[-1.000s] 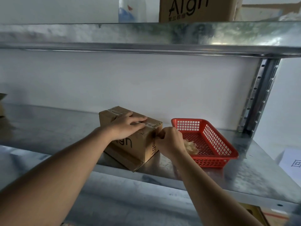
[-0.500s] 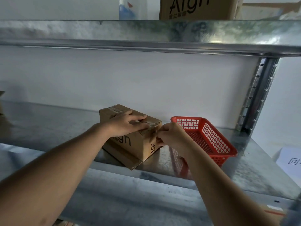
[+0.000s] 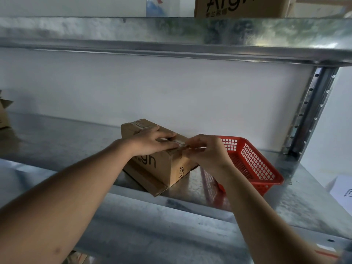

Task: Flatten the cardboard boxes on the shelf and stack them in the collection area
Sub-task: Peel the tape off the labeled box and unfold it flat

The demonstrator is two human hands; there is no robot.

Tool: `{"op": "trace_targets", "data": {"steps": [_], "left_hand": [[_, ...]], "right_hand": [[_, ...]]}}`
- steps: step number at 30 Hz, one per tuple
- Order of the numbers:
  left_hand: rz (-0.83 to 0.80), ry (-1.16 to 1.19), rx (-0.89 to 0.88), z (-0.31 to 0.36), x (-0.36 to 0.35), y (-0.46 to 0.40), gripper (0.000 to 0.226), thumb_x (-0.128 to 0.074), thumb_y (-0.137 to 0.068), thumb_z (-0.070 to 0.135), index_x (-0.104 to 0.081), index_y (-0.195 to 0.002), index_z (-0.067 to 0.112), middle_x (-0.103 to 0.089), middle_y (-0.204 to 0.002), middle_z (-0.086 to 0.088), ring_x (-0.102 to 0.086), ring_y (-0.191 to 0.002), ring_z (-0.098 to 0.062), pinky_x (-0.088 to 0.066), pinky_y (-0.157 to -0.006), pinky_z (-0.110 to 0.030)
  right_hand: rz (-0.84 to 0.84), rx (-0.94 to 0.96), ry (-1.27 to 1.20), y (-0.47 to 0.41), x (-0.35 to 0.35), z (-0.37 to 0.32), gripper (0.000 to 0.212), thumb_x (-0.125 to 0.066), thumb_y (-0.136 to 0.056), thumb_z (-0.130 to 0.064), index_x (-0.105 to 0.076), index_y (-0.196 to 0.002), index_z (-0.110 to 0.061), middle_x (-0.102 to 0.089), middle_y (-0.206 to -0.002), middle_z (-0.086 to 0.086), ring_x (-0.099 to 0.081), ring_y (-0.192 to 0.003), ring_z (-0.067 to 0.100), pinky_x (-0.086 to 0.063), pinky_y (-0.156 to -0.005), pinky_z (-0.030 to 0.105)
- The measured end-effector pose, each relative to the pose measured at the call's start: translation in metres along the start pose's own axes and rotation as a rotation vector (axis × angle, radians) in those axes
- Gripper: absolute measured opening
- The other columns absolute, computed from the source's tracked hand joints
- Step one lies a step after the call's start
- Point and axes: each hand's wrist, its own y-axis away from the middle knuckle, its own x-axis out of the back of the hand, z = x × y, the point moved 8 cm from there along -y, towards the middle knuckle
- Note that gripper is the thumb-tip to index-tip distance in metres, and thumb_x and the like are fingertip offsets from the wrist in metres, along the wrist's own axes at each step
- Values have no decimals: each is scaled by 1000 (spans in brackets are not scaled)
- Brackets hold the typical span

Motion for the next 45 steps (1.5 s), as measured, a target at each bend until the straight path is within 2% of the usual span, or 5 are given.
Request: {"op": "trace_targets", "data": {"steps": [6, 13, 20, 30, 45], "left_hand": [[-12, 9, -7, 0, -1, 1, 74, -42, -55, 110, -37, -124, 86, -14, -171, 10, -5, -159, -28, -9, -126, -58], [12, -3, -13, 0, 0, -4, 69, -41, -57, 110, -38, -122, 87, -16, -171, 10, -7, -159, -28, -7, -124, -57], [16, -17, -9, -5, 0, -11, 65, -40, -54, 111, -40, -115, 90, -19, -169, 12, -9, -158, -26, -10, -122, -58], [-58, -10, -78, -14, 8, -9, 65, -46, -51, 110, -42, -113, 89, -17, -169, 14, -10, -158, -22, -18, -125, -55], [-191, -52, -235, -31, 19, -21, 67, -48, -59, 106, -54, -119, 75, -6, -169, 26, -8, -159, -24, -21, -120, -56]], "right_hand": [[131, 348, 281, 5, -9, -14, 32, -86, -74, -3, -80, -98, -23, -73, -89, -10, -66, -76, -3, -46, -67, 5], [38, 526, 619, 12, -24, -30, 25, -61, -96, -3, -79, -104, -16, -70, -98, 3, -67, -84, 22, -56, -70, 36], [-29, 465, 764, -7, -24, -46, 42, -58, -93, 7, -75, -120, -20, -54, -110, 2, -56, -97, 23, -56, -72, 31], [-26, 303, 585, -30, -31, -37, 35, -52, -98, -3, -70, -93, -32, -68, -94, -16, -64, -90, 12, -59, -69, 38], [-114, 443, 815, -51, -66, -69, 30, -74, -91, -14, -72, -94, -43, -74, -90, -20, -67, -88, 2, -59, -72, 29]]}}
